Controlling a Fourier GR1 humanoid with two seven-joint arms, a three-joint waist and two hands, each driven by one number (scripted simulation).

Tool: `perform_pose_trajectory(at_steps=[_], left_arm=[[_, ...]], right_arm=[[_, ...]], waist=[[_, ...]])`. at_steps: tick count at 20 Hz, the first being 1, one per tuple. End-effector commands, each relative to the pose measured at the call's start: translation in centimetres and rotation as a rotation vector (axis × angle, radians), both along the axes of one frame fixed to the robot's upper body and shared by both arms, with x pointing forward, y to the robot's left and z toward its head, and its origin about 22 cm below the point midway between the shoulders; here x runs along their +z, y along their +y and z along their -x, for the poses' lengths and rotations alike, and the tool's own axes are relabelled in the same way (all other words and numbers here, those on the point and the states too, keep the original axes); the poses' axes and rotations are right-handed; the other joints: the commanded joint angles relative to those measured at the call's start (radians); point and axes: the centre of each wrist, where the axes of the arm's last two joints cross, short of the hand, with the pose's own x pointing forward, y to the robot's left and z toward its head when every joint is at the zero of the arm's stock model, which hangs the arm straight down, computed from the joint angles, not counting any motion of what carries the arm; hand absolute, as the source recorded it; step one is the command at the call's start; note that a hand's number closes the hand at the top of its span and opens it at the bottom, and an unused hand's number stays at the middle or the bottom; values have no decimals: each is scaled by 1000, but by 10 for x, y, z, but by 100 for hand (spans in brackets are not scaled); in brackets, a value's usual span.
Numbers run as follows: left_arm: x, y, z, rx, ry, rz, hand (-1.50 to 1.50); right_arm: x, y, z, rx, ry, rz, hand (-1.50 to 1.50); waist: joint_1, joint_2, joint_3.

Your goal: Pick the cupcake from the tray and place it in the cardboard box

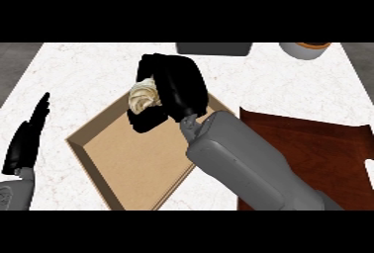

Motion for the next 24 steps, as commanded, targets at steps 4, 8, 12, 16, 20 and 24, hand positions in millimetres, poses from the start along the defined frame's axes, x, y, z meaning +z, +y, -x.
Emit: perform_pose_trajectory(at_steps=[4, 8, 12, 16, 20, 24], left_arm=[[10, -8, -12, -31, -9, 1, 0], [1, -13, -16, -39, -13, -5, 0], [11, -17, -15, -65, -5, -6, 0], [17, -13, -26, -59, -8, -4, 0], [11, -21, -19, -79, -29, -7, 0], [8, -21, -21, -52, -20, 1, 0]], right_arm=[[-37, 16, -38, -63, 43, 42, 150], [-39, 20, -49, -162, 54, 42, 150], [-67, 3, -56, -192, 217, -38, -150], [-71, 5, -58, -151, 208, -58, -150], [-60, 12, -58, -137, 128, -124, -150], [-47, 12, -63, -131, 15, -252, -150]], waist=[[32, 9, 0], [39, 11, -1], [55, 16, 0], [51, 18, 0], [78, 19, 0], [55, 18, 0]])
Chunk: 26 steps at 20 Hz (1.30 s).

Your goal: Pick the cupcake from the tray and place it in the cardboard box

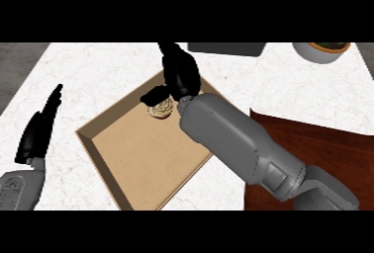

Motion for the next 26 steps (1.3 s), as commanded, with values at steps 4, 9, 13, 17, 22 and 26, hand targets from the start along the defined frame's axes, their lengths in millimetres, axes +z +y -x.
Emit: perform_pose_trajectory(at_steps=[4, 9, 13, 17, 22, 26], left_arm=[[5, 22, 1, 28, 13, 2, 0], [1, 23, 18, 64, 24, 14, 0], [-18, 29, 31, 104, 31, 5, 0], [15, 28, 20, 103, 36, 10, 0], [-9, 31, 53, 110, 42, 9, 0], [17, 60, 34, 103, 34, -1, 0]], right_arm=[[10, -3, -3, -78, -133, -251, -150], [13, -16, -12, -41, -129, -349, -150], [-9, -63, -8, -45, -138, -415, -150], [-7, -126, -17, -102, -125, -403, -150], [-14, -198, 8, -116, -126, -363, -150], [-11, -227, 29, -97, -125, -339, -150]], waist=[[-25, -4, 1], [-65, -17, 1], [-101, -25, 1], [-109, -28, 2], [-116, -34, 2], [-113, -28, 1]])
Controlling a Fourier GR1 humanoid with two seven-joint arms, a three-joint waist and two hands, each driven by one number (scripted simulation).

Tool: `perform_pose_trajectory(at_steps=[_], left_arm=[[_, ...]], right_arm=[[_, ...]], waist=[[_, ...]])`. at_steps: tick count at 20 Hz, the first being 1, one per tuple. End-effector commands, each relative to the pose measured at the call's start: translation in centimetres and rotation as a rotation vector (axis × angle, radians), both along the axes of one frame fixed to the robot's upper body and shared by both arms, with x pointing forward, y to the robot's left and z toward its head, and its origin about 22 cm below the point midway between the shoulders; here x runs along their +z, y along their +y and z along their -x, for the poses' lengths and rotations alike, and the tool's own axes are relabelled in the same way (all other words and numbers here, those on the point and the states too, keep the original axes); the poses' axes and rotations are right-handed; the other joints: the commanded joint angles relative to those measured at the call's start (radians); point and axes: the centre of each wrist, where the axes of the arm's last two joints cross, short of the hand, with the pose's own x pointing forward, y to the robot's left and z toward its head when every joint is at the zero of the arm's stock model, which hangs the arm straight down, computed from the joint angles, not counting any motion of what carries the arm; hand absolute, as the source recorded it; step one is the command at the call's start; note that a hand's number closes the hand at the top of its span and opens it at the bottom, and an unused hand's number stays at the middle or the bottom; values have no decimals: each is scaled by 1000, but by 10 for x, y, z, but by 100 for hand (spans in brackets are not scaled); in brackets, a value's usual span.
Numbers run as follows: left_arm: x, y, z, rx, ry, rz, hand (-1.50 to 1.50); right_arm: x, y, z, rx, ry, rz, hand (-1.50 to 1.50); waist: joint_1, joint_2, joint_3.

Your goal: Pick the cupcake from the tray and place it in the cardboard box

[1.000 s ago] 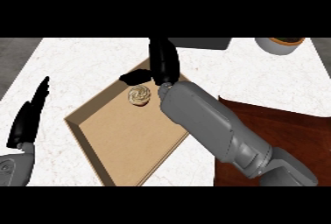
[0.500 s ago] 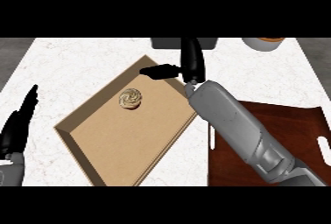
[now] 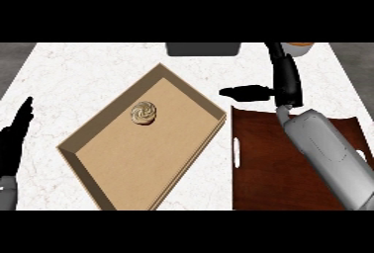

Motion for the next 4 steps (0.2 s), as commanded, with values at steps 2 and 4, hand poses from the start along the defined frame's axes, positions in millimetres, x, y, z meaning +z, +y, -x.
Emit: perform_pose_trajectory(at_steps=[2, 4], left_arm=[[13, -6, -15, -2, 7, 9, 0], [-17, -10, -7, -9, 1, -7, 0]], right_arm=[[8, -61, 21, 47, 14, 51, -150], [5, -82, 23, 60, 57, 82, -150]], waist=[[2, 3, 0], [3, 5, -1]])
